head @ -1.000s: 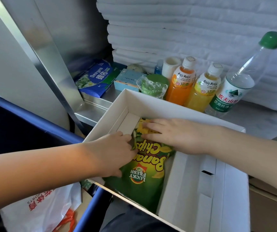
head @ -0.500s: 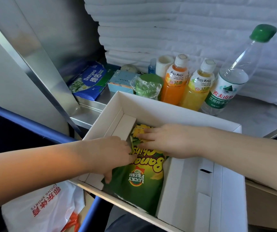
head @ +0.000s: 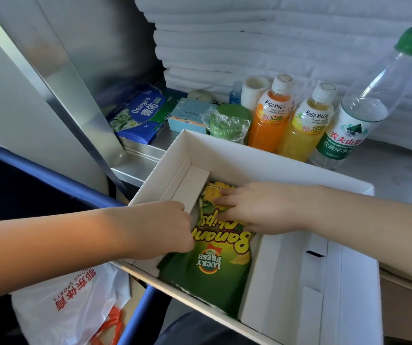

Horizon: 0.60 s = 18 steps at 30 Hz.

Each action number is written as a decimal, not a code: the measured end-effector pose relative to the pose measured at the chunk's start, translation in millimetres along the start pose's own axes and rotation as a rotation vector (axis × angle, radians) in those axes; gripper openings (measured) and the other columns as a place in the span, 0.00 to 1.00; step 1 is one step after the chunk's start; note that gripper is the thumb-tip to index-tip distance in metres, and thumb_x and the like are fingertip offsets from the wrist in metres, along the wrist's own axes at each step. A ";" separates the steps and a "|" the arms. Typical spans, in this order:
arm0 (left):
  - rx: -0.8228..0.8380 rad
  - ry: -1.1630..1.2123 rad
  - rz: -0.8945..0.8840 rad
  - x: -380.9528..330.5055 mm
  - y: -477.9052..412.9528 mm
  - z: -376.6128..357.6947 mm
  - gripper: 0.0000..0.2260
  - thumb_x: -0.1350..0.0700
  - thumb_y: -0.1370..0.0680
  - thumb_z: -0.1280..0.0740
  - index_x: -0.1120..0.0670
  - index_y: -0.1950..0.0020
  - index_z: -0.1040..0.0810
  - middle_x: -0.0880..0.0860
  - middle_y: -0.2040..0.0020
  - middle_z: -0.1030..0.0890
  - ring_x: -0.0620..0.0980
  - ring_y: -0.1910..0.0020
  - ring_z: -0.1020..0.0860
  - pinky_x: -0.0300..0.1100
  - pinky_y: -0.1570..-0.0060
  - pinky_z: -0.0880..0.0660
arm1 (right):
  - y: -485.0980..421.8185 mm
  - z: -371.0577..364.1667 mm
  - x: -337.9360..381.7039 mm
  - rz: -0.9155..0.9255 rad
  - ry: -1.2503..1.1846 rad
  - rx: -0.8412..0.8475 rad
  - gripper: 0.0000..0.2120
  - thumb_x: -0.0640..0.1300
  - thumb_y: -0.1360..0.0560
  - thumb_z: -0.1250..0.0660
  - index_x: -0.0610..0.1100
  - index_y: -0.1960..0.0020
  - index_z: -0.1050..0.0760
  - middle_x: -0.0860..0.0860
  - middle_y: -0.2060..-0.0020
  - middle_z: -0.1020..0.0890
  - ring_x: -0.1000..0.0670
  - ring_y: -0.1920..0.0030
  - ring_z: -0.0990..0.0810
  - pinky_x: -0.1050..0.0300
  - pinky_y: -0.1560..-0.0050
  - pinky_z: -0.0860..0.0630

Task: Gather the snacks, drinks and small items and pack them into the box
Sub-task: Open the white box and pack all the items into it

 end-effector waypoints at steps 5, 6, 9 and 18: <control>0.086 -0.032 0.107 6.2 5.3 -8.1 0.13 0.60 0.21 0.40 0.54 0.37 0.31 0.53 0.47 0.23 0.54 0.45 0.29 0.48 0.39 0.34 | -6.4 25.0 40.3 0.138 -0.124 -0.138 0.27 0.45 0.24 0.37 0.44 0.27 0.39 0.44 0.28 0.36 0.44 0.28 0.38 0.46 0.32 0.35; 0.105 -0.030 0.142 9.4 8.2 -11.7 0.14 0.60 0.21 0.39 0.54 0.35 0.31 0.53 0.44 0.23 0.53 0.43 0.29 0.48 0.37 0.35 | -7.4 23.1 46.1 0.142 -0.143 -0.143 0.27 0.44 0.24 0.37 0.44 0.26 0.40 0.44 0.27 0.37 0.44 0.28 0.39 0.46 0.31 0.36; 0.062 -0.062 0.220 25.5 24.3 -12.2 0.13 0.59 0.22 0.38 0.52 0.37 0.26 0.49 0.40 0.23 0.52 0.37 0.32 0.48 0.33 0.39 | -10.8 13.5 54.0 0.137 -0.132 -0.128 0.31 0.45 0.23 0.38 0.44 0.24 0.46 0.44 0.25 0.42 0.44 0.26 0.44 0.49 0.29 0.43; -0.205 -0.043 0.305 37.2 48.0 6.5 0.14 0.55 0.22 0.42 0.48 0.43 0.19 0.45 0.43 0.20 0.49 0.35 0.31 0.45 0.31 0.52 | -37.1 25.0 82.4 0.262 0.005 -0.169 0.25 0.46 0.22 0.39 0.44 0.27 0.40 0.43 0.37 0.31 0.44 0.42 0.30 0.47 0.44 0.29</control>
Point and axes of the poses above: each hand's wrist, its own y-axis away from the middle knuckle, its own z-axis out of the back of the hand, x = y × z, the point moved 10 cm from there along -y, towards the middle knuckle
